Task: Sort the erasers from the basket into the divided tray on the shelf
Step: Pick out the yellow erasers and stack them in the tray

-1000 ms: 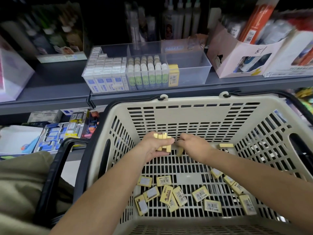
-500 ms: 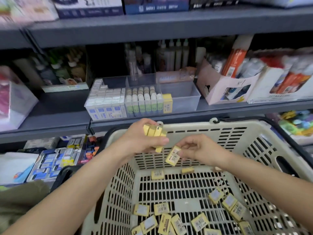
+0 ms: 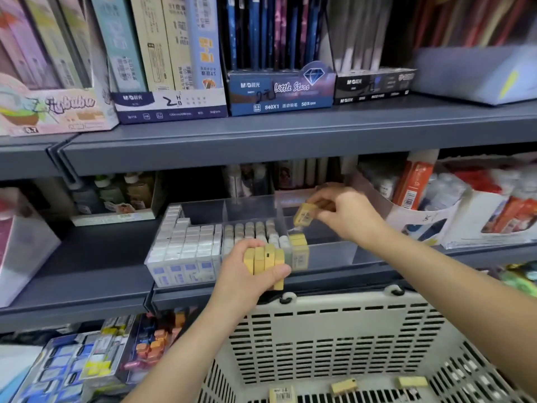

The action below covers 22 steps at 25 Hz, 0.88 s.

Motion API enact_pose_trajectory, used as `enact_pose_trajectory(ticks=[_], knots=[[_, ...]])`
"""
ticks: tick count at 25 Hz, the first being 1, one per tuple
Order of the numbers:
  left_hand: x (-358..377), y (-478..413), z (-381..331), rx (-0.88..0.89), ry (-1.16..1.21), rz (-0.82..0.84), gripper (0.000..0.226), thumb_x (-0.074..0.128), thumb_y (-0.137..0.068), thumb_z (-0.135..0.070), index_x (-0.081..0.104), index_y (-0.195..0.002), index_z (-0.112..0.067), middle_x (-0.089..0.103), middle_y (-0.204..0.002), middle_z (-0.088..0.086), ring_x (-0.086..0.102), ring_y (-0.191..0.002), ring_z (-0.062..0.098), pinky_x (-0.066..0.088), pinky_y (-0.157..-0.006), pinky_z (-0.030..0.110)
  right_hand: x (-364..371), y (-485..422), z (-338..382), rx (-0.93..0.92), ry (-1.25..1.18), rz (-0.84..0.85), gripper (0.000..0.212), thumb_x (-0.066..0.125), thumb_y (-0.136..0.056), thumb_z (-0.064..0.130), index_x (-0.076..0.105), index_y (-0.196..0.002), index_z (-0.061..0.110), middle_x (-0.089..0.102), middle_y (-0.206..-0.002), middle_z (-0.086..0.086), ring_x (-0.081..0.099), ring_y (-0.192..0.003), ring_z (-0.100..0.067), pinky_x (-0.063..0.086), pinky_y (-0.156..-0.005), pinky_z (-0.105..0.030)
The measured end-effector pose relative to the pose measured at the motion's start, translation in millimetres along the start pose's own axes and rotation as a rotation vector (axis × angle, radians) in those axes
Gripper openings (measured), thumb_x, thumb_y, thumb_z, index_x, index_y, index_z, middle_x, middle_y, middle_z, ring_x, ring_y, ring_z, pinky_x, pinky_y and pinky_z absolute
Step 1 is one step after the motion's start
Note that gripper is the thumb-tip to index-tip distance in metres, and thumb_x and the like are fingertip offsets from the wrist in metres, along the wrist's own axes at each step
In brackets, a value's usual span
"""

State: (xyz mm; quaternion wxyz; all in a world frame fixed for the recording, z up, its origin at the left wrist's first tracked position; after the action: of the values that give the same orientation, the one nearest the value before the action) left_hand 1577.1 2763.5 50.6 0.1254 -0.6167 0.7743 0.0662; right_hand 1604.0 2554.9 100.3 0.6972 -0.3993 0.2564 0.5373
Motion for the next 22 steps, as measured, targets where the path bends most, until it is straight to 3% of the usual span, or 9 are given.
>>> enact_pose_trajectory(ticks=[3, 7, 10, 12, 14, 17, 20, 22], knots=[[2, -11, -4, -0.028, 0.090, 0.011, 0.041, 0.081, -0.066, -0.025, 0.053, -0.093, -0.036, 0.065, -0.096, -0.002, 0.063, -0.086, 0.013, 0.054, -0.071, 0.025, 19, -11, -1, 0.046, 0.026, 0.199, 0.016, 0.061, -0.087, 0.015, 0.067, -0.103, 0.016, 0.066, -0.096, 0.000, 0.063, -0.095, -0.019, 0.047, -0.077, -0.021], [10, -16, -10, -0.129, 0.362, -0.011, 0.040, 0.080, -0.069, -0.014, 0.056, -0.099, -0.024, 0.067, -0.092, 0.003, 0.070, -0.077, 0.012, 0.058, -0.062, 0.028, 31, -17, -5, 0.029, 0.186, 0.374, 0.025, 0.048, -0.095, 0.022, 0.066, -0.111, 0.021, 0.064, -0.117, 0.001, 0.058, -0.107, -0.020, 0.046, -0.094, -0.030], [21, -17, -12, -0.165, 0.575, 0.021, 0.036, 0.077, -0.072, -0.008, 0.055, -0.099, -0.019, 0.068, -0.085, 0.003, 0.070, -0.074, 0.011, 0.057, -0.061, 0.027, 34, -13, -3, -0.027, 0.267, 0.408, 0.029, 0.043, -0.096, 0.025, 0.064, -0.116, 0.022, 0.061, -0.124, -0.002, 0.054, -0.112, -0.022, 0.043, -0.095, -0.030], [26, -17, -10, -0.171, 0.644, 0.041, 0.038, 0.077, -0.069, -0.010, 0.055, -0.099, -0.019, 0.070, -0.079, -0.001, 0.070, -0.075, 0.012, 0.057, -0.062, 0.028, 28, -7, 1, -0.091, 0.272, 0.283, 0.028, 0.044, -0.096, 0.025, 0.065, -0.115, 0.022, 0.064, -0.119, 0.002, 0.056, -0.109, -0.016, 0.043, -0.093, -0.027], [26, -15, -8, -0.162, 0.687, 0.077, 0.046, 0.078, -0.061, -0.017, 0.055, -0.101, -0.018, 0.072, -0.075, -0.004, 0.070, -0.075, 0.012, 0.056, -0.062, 0.028, 19, 4, 7, -0.142, 0.076, 0.099, 0.023, 0.050, -0.094, 0.025, 0.069, -0.107, 0.025, 0.069, -0.100, 0.014, 0.060, -0.091, -0.001, 0.045, -0.084, -0.021], [23, -15, -6, -0.175, 0.750, 0.145, 0.051, 0.075, -0.056, -0.020, 0.054, -0.102, -0.012, 0.073, -0.077, 0.001, 0.070, -0.074, 0.016, 0.056, -0.060, 0.029, 7, 26, 22, -0.143, -0.447, 0.237, 0.024, 0.061, -0.087, 0.019, 0.063, -0.100, 0.040, 0.066, -0.086, 0.018, 0.061, -0.077, 0.005, 0.049, -0.076, -0.015], [23, -15, -6, -0.204, 0.842, 0.210, 0.046, 0.072, -0.059, -0.019, 0.055, -0.100, -0.008, 0.073, -0.082, 0.008, 0.071, -0.076, 0.020, 0.057, -0.059, 0.029, 4, 37, 25, -0.169, -0.449, 0.349, 0.036, 0.068, -0.081, 0.014, 0.059, -0.107, 0.038, 0.063, -0.093, 0.011, 0.060, -0.086, -0.006, 0.049, -0.086, -0.021], [22, -14, -5, -0.218, 0.899, 0.233, 0.044, 0.070, -0.063, -0.020, 0.056, -0.102, -0.007, 0.073, -0.089, 0.012, 0.071, -0.079, 0.022, 0.057, -0.059, 0.028, 4, 41, 27, -0.156, -0.434, 0.364, 0.043, 0.073, -0.077, 0.013, 0.058, -0.106, 0.040, 0.063, -0.090, 0.010, 0.060, -0.087, -0.014, 0.051, -0.083, -0.027]])
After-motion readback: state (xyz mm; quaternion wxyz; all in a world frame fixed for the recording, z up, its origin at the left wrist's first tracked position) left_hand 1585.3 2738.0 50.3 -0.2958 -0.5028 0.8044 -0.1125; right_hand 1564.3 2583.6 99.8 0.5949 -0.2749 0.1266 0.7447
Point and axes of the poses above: each hand's wrist, its own y-axis away from the middle knuckle, its own x-axis out of the palm, z = x × y, the point moved 1 cm from there along -y, towards the middle knuckle
